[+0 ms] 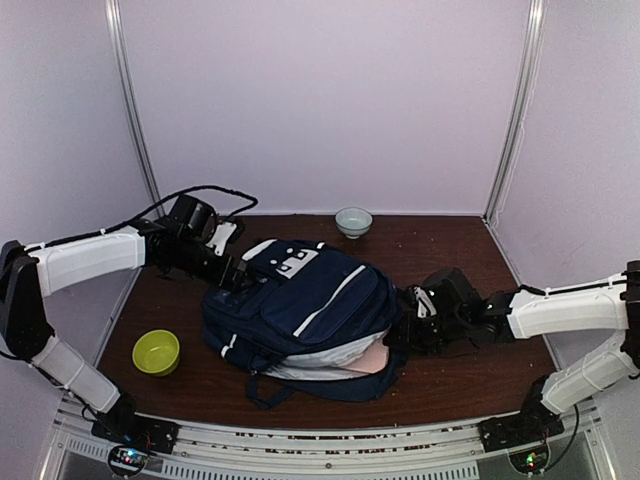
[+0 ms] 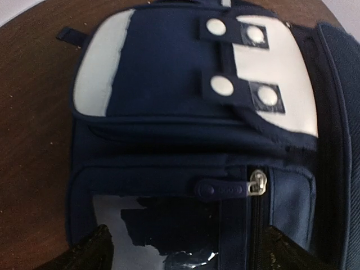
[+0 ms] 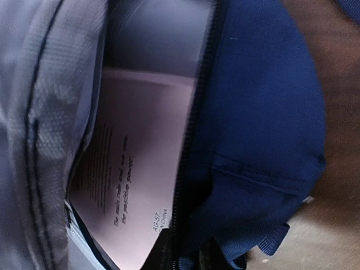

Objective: Pack the student bag
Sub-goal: Adjust the student bag at the center of the board, then pick up the largest pocket of the bag from the student bag.

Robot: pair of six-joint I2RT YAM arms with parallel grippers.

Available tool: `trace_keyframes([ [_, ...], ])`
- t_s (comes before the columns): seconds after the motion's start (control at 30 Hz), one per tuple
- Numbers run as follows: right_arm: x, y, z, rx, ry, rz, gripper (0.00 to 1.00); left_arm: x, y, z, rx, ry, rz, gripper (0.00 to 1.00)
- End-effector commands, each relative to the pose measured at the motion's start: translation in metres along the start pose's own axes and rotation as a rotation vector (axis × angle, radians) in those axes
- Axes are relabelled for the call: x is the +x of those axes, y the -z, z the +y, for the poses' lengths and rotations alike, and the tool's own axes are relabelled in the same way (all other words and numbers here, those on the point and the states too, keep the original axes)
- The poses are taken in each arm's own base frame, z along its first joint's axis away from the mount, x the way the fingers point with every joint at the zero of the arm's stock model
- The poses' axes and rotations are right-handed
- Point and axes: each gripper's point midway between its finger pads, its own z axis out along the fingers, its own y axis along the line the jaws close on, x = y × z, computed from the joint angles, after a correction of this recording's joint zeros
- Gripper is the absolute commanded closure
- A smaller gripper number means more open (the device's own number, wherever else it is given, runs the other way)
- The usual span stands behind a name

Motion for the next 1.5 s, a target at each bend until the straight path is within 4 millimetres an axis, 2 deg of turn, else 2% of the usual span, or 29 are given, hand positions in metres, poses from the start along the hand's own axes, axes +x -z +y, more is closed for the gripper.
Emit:
trace_keyframes([
  [0.0,-0.074,0.008,-0.014,0.098,0.081,-0.123,0.87,-0.005,0.007,-0.015,0.051,0.0,-0.062,0.13],
  [0.07,-0.104,0.009,-0.019,0.149,0.111,-0.128,0.88,0.005,0.005,-0.028,0.098,-0.042,-0.048,0.18],
  [0.17,-0.135,0.008,-0.016,0.169,0.141,-0.113,0.87,0.017,0.008,-0.053,0.144,-0.131,-0.047,0.23],
  [0.2,-0.143,0.009,-0.013,0.171,0.151,-0.109,0.84,0.022,0.009,-0.063,0.161,-0.167,-0.043,0.24],
  [0.27,-0.154,0.014,-0.009,0.191,0.175,-0.109,0.68,0.032,0.012,-0.086,0.208,-0.234,-0.034,0.25],
  [0.37,-0.169,0.034,-0.008,0.26,0.218,-0.15,0.46,0.043,0.019,-0.114,0.286,-0.299,-0.033,0.26],
  [0.4,-0.173,0.043,-0.01,0.291,0.229,-0.167,0.43,0.043,0.024,-0.12,0.299,-0.324,-0.046,0.28],
  [0.53,-0.173,0.085,-0.024,0.398,0.24,-0.259,0.39,0.027,0.067,-0.139,0.265,-0.487,-0.24,0.27],
  [0.63,-0.155,0.107,-0.026,0.354,0.203,-0.34,0.42,0.009,0.092,-0.126,0.17,-0.468,-0.355,0.29],
  [0.7,-0.138,0.115,-0.025,0.329,0.197,-0.383,0.45,0.005,0.095,-0.112,0.112,-0.39,-0.42,0.31],
  [0.77,-0.117,0.117,-0.021,0.303,0.208,-0.404,0.46,0.008,0.09,-0.103,0.093,-0.308,-0.451,0.27],
  [0.83,-0.094,0.11,-0.016,0.25,0.216,-0.385,0.46,0.015,0.075,-0.092,0.063,-0.237,-0.4,0.24],
  [0.9,-0.069,0.095,-0.014,0.194,0.203,-0.338,0.46,0.025,0.056,-0.069,0.003,-0.125,-0.307,0.19],
  [0.93,-0.058,0.085,-0.006,0.144,0.2,-0.321,0.45,0.031,0.047,-0.053,-0.024,-0.039,-0.264,0.16],
  [1.0,-0.042,0.065,0.004,0.035,0.168,-0.289,0.37,0.041,0.034,-0.027,-0.016,0.128,-0.234,0.11],
  [1.03,-0.035,0.055,0.007,-0.035,0.143,-0.273,0.34,0.042,0.031,-0.021,0.013,0.195,-0.254,0.08],
  [1.1,-0.033,0.043,0.022,-0.155,0.097,-0.271,0.32,0.045,0.03,-0.01,0.016,0.255,-0.311,0.03],
  [1.2,-0.042,0.03,0.033,-0.168,0.095,-0.27,0.32,0.049,0.03,-0.001,-0.025,0.254,-0.342,0.02],
  [1.33,-0.053,0.012,0.047,-0.16,0.134,-0.251,0.32,0.075,0.007,0.007,-0.057,0.269,-0.232,0.02],
  [1.4,-0.06,0.005,0.037,-0.114,0.124,-0.248,0.34,0.082,-0.006,-0.002,0.01,0.263,-0.215,0.04],
  [1.47,-0.069,0.001,0.018,-0.073,0.09,-0.253,0.4,0.088,-0.016,-0.023,0.131,0.225,-0.2,0.15],
])
